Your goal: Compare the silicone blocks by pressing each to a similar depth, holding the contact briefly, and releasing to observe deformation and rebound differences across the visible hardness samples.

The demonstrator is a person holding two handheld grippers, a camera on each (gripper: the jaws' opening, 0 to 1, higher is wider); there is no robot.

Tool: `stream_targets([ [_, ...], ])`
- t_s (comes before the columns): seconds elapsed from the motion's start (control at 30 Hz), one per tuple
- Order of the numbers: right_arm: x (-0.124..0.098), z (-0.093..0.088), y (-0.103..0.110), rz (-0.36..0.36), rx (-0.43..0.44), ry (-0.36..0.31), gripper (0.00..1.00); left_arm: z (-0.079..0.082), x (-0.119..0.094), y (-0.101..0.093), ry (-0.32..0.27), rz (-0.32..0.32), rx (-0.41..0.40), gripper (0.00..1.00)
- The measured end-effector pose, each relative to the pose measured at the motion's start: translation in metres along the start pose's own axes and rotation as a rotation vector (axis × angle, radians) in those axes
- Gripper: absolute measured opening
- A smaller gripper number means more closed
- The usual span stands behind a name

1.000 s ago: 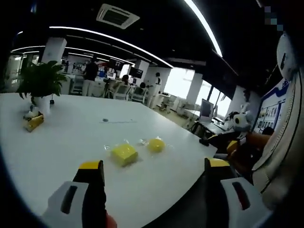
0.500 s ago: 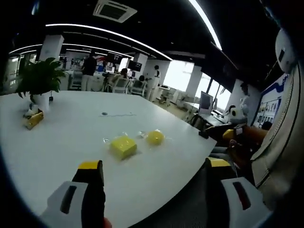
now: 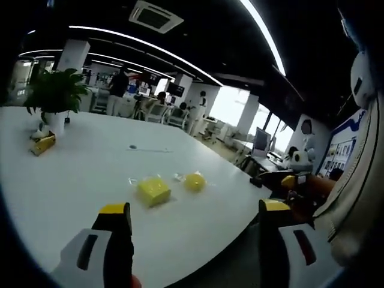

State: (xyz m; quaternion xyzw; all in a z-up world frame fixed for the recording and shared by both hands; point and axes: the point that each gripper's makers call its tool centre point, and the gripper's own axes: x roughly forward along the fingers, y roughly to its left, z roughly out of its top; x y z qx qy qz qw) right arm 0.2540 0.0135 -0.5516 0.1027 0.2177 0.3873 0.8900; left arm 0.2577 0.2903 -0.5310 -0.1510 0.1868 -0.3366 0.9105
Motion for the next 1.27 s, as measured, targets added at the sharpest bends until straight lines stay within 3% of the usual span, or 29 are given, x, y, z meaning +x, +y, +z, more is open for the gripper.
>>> stream_targets([
  [0.23, -0.001, 0.001, -0.011, -0.005, -0.023, 0.035, 0.73, 0.004, -0.001, -0.003, 0.018, -0.017, 0.021, 0.86],
  [0.43, 0.001, -0.004, -0.014, -0.019, -0.027, 0.081, 0.74, -0.004, 0.001, -0.003, 0.072, -0.030, 0.050, 0.85],
  [0.67, 0.007, 0.012, -0.010, -0.041, -0.072, 0.038, 0.73, 0.002, 0.008, 0.004, 0.065, 0.004, 0.098, 0.85],
  [0.83, 0.013, 0.029, -0.007, -0.033, -0.094, 0.001, 0.72, 0.013, 0.012, 0.003, 0.027, 0.003, 0.101, 0.84],
  [1.0, 0.023, 0.024, -0.005, -0.012, -0.112, 0.048, 0.72, 0.013, 0.013, 0.000, 0.036, -0.008, 0.114, 0.84],
  [1.27, 0.023, 0.020, -0.003, 0.013, -0.120, 0.068, 0.71, 0.010, 0.013, -0.001, 0.048, -0.017, 0.110, 0.84],
])
